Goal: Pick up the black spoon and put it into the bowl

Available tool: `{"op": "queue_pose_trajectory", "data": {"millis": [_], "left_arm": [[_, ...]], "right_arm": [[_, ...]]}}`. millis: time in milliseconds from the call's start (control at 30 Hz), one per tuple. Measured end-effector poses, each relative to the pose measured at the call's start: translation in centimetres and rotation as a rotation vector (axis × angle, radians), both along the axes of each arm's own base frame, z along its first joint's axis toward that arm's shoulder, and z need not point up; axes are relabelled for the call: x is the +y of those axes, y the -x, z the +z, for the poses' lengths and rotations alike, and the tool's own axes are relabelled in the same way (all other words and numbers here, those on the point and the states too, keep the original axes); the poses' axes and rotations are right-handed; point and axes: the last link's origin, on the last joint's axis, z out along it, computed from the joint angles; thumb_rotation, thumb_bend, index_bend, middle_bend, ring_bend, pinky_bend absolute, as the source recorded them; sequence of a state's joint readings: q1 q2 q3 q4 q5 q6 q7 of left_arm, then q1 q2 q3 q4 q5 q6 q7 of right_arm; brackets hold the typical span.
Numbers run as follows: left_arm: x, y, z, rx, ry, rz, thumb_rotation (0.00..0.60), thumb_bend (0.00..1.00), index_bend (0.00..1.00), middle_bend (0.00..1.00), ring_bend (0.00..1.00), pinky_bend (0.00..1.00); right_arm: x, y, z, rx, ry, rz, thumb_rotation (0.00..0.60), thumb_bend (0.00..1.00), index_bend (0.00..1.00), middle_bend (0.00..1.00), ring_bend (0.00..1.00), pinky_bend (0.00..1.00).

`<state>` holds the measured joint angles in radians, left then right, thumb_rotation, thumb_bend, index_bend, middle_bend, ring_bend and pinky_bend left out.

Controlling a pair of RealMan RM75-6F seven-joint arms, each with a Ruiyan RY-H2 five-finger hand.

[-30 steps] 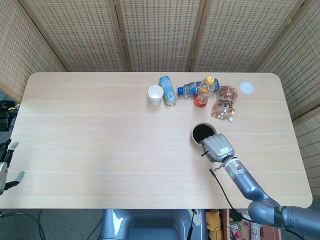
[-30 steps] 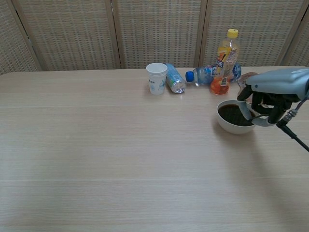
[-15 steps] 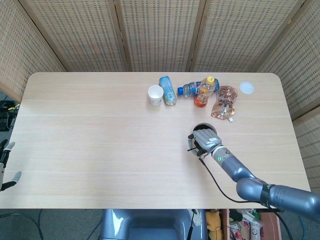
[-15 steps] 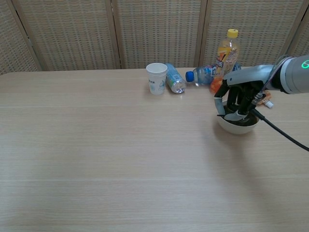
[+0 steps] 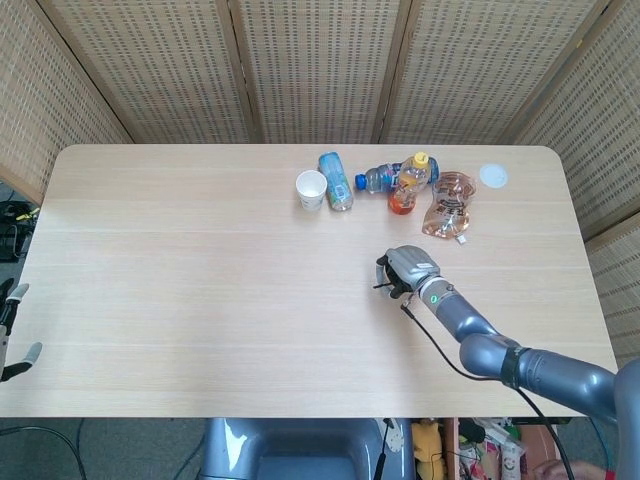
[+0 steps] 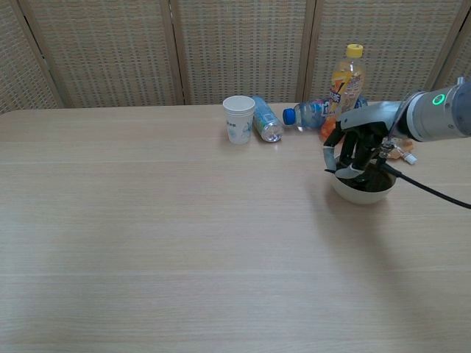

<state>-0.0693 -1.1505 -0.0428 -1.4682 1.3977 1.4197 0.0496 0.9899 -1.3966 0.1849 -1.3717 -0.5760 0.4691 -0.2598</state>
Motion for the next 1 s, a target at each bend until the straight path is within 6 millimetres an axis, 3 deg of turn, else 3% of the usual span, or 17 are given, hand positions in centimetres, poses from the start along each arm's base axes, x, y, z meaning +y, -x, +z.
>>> {"op": "queue_pose_trajectory", "data": {"millis": [633, 1000], "left_arm": [[-0.1, -0.1, 0.0, 0.008, -0.002, 0.014, 0.6, 0.32, 0.0, 0.0, 0.0, 0.0], [-0.5, 0.1, 0.1, 0.011, -0.006, 0.031, 0.6, 0.32, 0.0, 0.0, 0.0, 0.0]], "right_arm": [[-2.8, 2.6, -0.6, 0.063, 0.037, -0.049, 0.6, 0.86, 0.73, 0.93, 1.0, 1.0], [-4.4, 1.3, -1.2, 0.059, 0.042, -0.03, 0.6, 0.86, 0.73, 0.93, 1.0, 1.0]]}}
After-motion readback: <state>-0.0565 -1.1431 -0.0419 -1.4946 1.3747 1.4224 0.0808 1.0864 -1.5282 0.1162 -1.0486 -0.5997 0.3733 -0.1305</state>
